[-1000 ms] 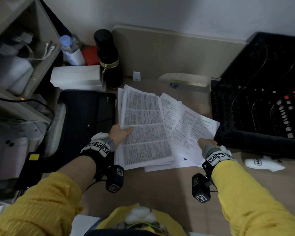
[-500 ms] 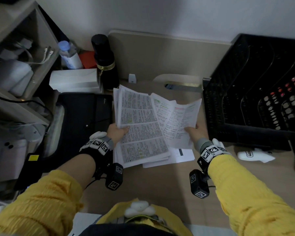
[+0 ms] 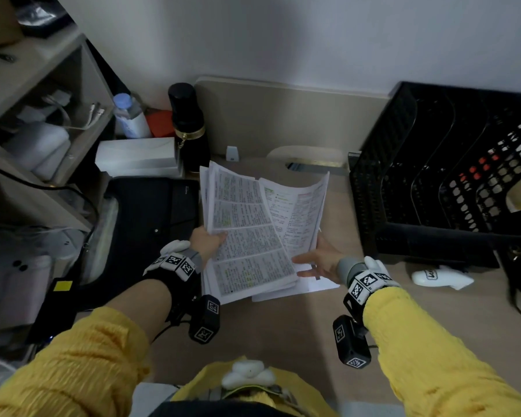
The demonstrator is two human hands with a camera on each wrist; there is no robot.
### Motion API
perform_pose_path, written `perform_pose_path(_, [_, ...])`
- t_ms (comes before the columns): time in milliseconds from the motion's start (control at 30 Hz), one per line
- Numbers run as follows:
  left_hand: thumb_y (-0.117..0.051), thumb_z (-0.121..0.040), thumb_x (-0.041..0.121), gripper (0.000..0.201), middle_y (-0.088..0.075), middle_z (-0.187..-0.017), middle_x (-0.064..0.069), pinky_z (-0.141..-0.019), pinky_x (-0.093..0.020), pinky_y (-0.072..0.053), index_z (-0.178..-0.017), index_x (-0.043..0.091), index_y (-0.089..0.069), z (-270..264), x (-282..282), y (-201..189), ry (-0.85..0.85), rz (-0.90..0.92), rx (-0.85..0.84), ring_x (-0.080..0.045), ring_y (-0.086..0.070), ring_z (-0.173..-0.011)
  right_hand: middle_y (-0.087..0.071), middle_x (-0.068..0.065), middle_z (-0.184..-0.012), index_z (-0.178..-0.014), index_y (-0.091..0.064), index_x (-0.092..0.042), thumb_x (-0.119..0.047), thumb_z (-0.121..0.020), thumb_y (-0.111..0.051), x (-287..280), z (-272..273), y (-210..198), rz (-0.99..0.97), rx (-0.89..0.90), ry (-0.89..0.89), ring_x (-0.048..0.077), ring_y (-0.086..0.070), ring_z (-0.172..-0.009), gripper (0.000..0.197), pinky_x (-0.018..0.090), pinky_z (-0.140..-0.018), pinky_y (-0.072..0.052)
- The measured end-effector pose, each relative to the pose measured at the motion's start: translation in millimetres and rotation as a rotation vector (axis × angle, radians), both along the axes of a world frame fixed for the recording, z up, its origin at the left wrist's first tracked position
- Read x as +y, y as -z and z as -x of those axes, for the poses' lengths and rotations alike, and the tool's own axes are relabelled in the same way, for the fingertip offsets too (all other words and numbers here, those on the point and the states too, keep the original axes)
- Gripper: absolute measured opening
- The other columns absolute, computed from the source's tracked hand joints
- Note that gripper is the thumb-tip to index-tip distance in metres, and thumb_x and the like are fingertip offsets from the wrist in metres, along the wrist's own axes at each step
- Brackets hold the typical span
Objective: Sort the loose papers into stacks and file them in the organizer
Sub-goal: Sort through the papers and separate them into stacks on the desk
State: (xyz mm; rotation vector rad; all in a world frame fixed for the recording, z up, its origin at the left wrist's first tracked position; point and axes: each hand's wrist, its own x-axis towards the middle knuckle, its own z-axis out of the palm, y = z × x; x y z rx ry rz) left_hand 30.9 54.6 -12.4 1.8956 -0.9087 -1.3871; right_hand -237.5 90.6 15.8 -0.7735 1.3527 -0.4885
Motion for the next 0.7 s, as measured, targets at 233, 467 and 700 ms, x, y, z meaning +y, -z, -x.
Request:
perform_pose_path(233, [-0.064,-0.090,0.011,0.040,-0.063,-0.124,-0.015,-0.097,-0.044,-0.050,-0.130,0.004,-0.057,0.2,3.5,-3.0,-0.056,-0.008,0.057,-0.031,-0.061,-0.111,-0.027,-0.015,-0.150,-0.147,0.007,-0.044,-0.003,-0.067,-0.080,14.6,-10.2,3.2,0.098,0.090,-0.336,0.018,-0.034,-0.138,0.125,0.042,-0.113,-0.032])
perform_pose_path(467, [-0.063,-0.091,0.011,0.040,-0.062,-0.125,-0.016,-0.095,-0.042,-0.050,-0.130,0.004,-0.055,-4.8,0.1,1.2,-0.057,-0.013,0.066,-0.034,-0.061,-0.112,-0.028,-0.007,-0.148,-0.150,0.008,-0.028,0.000,-0.086,-0.065,15.9,-14.0,5.4,0.162,0.138,-0.354,0.014,-0.033,-0.135,0.101,0.028,-0.108,-0.033])
perform_pose_path(700, [-0.065,-0.090,0.010,0.035,-0.066,-0.095,-0.009,-0.093,-0.046,-0.052,-0.123,0.002,-0.060,-7.4,2.9,3.4,-0.066,-0.030,0.099,-0.030,-0.063,-0.097,-0.040,0.007,-0.148,-0.149,-0.025,-0.010,-0.036,-0.094,-0.053,5.0,-19.4,17.9,0.052,0.428,-0.213,0.026,-0.042,-0.134,0.067,0.026,-0.108,-0.035])
